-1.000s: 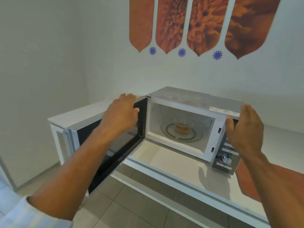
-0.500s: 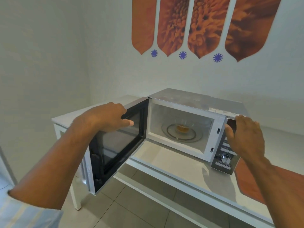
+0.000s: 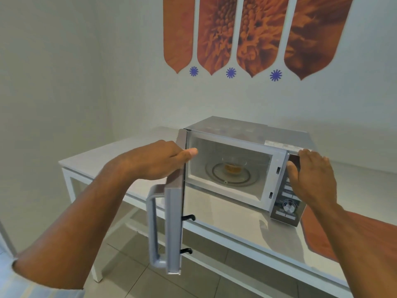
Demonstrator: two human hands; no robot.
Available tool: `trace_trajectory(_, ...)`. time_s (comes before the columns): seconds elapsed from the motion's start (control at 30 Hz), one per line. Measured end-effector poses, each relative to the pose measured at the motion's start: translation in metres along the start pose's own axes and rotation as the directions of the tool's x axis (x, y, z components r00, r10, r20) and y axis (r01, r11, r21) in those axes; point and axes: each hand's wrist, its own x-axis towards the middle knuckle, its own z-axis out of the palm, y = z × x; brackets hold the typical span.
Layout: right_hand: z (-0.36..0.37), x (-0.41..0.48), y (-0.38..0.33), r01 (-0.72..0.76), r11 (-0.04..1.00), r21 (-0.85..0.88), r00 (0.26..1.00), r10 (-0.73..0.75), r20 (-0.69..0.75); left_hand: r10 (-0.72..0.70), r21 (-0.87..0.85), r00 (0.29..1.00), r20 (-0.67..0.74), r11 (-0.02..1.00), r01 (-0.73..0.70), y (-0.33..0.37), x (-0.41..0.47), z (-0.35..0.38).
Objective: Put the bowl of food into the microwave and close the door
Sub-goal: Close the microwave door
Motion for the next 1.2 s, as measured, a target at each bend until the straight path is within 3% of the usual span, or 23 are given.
trace_trajectory(0.17,-0.003,-0.001,0.000,0.000,0.999,0.032,1.000,0.000,0.015,0.110,-0.056,0.992,0.062,0.993,-0.106,0.020,0.016,0.028)
trace_trajectory(0.3,-0.007,-0.003,0.002,0.033,0.998,0.061,0.999,-0.034,0.008,0.216,-0.039,0.975,0.042,0.976,-0.215,0.032,0.040,0.061)
trace_trajectory(0.6,-0.019,-0.004,0.012,0.093,0.989,0.119,0.993,-0.101,0.065,0.315,0.111,0.946,-0.071,0.945,-0.306,0.072,0.104,0.115)
trace_trajectory(0.97,-0.005,0.008,0.013,0.036,0.999,0.032,0.999,-0.035,-0.041,0.339,0.207,0.940,-0.041,0.923,-0.324,0.091,0.155,0.131)
trace_trajectory(1.2,-0.001,0.015,0.009,-0.041,0.999,0.008,0.999,0.041,0.005,0.325,0.224,0.945,-0.032,0.924,-0.310,0.092,0.172,0.137)
